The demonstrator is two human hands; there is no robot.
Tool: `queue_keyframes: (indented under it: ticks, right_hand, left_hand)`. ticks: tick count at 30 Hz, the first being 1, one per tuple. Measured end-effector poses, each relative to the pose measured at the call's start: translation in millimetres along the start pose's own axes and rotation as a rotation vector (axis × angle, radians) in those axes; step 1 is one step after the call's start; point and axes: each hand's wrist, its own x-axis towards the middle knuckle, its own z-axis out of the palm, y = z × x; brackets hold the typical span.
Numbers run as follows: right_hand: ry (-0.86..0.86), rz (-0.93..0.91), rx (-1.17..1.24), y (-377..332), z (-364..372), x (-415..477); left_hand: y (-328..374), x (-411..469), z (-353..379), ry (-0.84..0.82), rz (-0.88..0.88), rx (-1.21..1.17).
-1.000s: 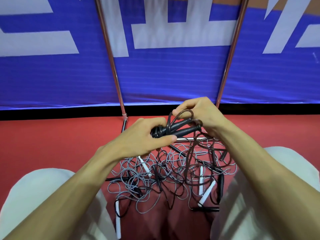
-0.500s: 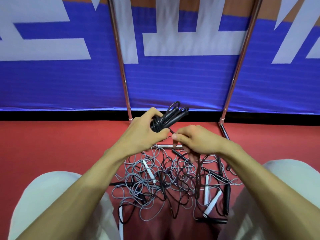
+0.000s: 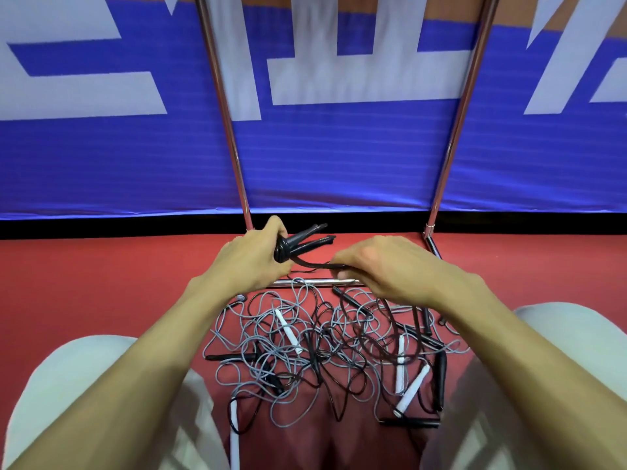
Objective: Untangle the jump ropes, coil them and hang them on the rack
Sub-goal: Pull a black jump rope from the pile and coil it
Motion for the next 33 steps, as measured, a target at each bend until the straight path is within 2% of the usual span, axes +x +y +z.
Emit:
queue_keyframes:
  ticks: [5,9,12,17,22,27,30,33]
  right_hand:
    - [0.327,-0.071,0.015,4,1,6]
    - [0.509,0.025,0.073,13,2,8]
    - [0.549,0.116,0.096,22,1,11]
    - [0.478,0.181,0.163,25,9,14]
    - [0.381,0.135,0.172,27,21,18]
    - [0.277,0.133,0.369,27,36,25]
    - [0.213,0.127,0.584,24,48,26]
    - [0.101,0.193,0.743,15,41,29]
  left_hand:
    - [6,-3,6,-0.152,0.09,0.161]
    - [16,-12,7,-0.219,0.209,0.111]
    - [28,-21,6,-0.201,0.291,0.028]
    - [39,-31,0,-0.148,0.356,-0.143]
    - [43,-36,-1,-0.166,0.315,-0.194]
    - [47,-39,-8,-0.162,0.368,-0.33]
    - [43,-37,-13,-0.058,0.316,-0.404]
    - [33,-29,-16,0.106,0.162,-0.51]
